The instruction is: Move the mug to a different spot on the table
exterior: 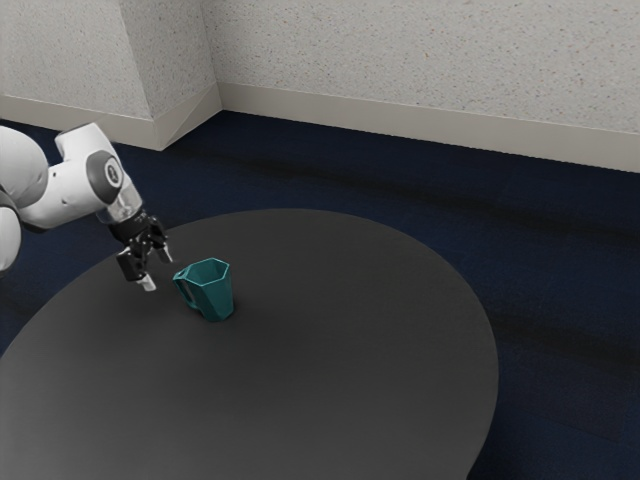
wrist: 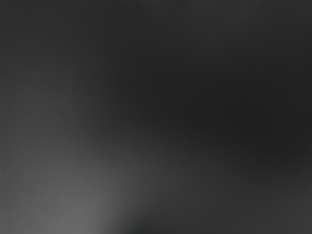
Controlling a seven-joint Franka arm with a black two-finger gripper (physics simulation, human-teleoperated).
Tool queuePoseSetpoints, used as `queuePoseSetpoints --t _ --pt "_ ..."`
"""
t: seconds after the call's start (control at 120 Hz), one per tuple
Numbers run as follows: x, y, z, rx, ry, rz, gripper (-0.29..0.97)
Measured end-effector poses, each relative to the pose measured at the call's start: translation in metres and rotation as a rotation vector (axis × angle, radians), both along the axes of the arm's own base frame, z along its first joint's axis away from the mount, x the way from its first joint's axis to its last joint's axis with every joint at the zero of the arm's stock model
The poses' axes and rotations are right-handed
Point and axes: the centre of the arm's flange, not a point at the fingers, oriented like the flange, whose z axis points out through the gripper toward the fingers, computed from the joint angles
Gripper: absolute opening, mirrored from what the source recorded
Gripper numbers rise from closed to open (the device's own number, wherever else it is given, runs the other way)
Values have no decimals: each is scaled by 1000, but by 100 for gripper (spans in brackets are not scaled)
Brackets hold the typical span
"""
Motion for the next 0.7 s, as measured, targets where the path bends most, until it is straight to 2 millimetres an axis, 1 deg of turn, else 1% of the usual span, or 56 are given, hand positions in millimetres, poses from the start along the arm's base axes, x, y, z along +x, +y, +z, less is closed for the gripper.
queuePoseSetpoints --t 0.108,0.233,0.333,0.7 --pt "2 0 0 -12 -18 -9 68" --pt "3 -2 -7 -47 -52 -20 68" --pt "-3 -3 -12 -73 -67 -33 68" --pt "-22 -9 -14 -100 -96 -111 68"
